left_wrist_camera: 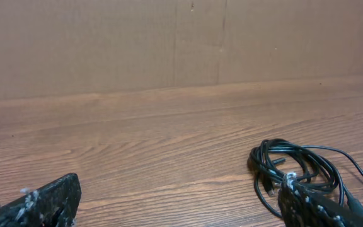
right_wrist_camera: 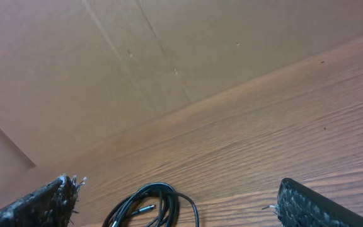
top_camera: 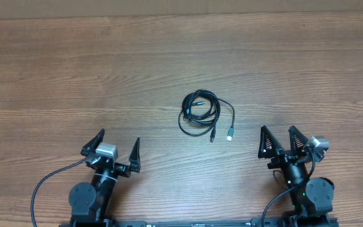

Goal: Untangle cables

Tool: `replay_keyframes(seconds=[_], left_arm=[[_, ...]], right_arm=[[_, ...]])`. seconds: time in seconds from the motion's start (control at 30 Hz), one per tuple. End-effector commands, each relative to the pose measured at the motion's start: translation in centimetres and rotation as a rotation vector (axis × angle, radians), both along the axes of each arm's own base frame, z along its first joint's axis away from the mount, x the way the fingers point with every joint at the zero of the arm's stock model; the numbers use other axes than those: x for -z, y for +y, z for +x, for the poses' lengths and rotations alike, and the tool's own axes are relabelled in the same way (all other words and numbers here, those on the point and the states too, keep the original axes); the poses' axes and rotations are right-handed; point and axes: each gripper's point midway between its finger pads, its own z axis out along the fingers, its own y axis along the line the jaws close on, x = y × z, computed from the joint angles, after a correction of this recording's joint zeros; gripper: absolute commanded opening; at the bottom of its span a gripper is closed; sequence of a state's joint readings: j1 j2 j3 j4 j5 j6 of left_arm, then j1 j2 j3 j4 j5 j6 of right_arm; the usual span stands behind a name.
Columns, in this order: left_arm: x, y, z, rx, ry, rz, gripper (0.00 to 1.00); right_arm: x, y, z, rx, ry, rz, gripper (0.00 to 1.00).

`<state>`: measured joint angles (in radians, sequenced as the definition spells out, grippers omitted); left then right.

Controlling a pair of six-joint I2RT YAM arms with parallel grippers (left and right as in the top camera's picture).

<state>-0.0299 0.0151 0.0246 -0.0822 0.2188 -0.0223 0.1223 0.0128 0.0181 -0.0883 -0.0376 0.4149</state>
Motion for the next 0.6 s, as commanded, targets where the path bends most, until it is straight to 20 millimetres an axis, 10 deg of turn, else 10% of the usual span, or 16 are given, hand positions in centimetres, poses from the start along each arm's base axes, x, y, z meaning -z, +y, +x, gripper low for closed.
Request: replay_keyframes(seconds=[0.0,0.57], left_arm=[[0.15,0.41,0.07,-0.020,-0.003,0.001,0.99],[0.13,0.02,-0.02,-0.001,0.012,-0.060,1.00]], right_arm=[[0.09,0.03,0.00,-0.002,-0.007,0.002,1.00],[0.07,0.57,-0.11,-0.033,-0.007,0.006,1.00]])
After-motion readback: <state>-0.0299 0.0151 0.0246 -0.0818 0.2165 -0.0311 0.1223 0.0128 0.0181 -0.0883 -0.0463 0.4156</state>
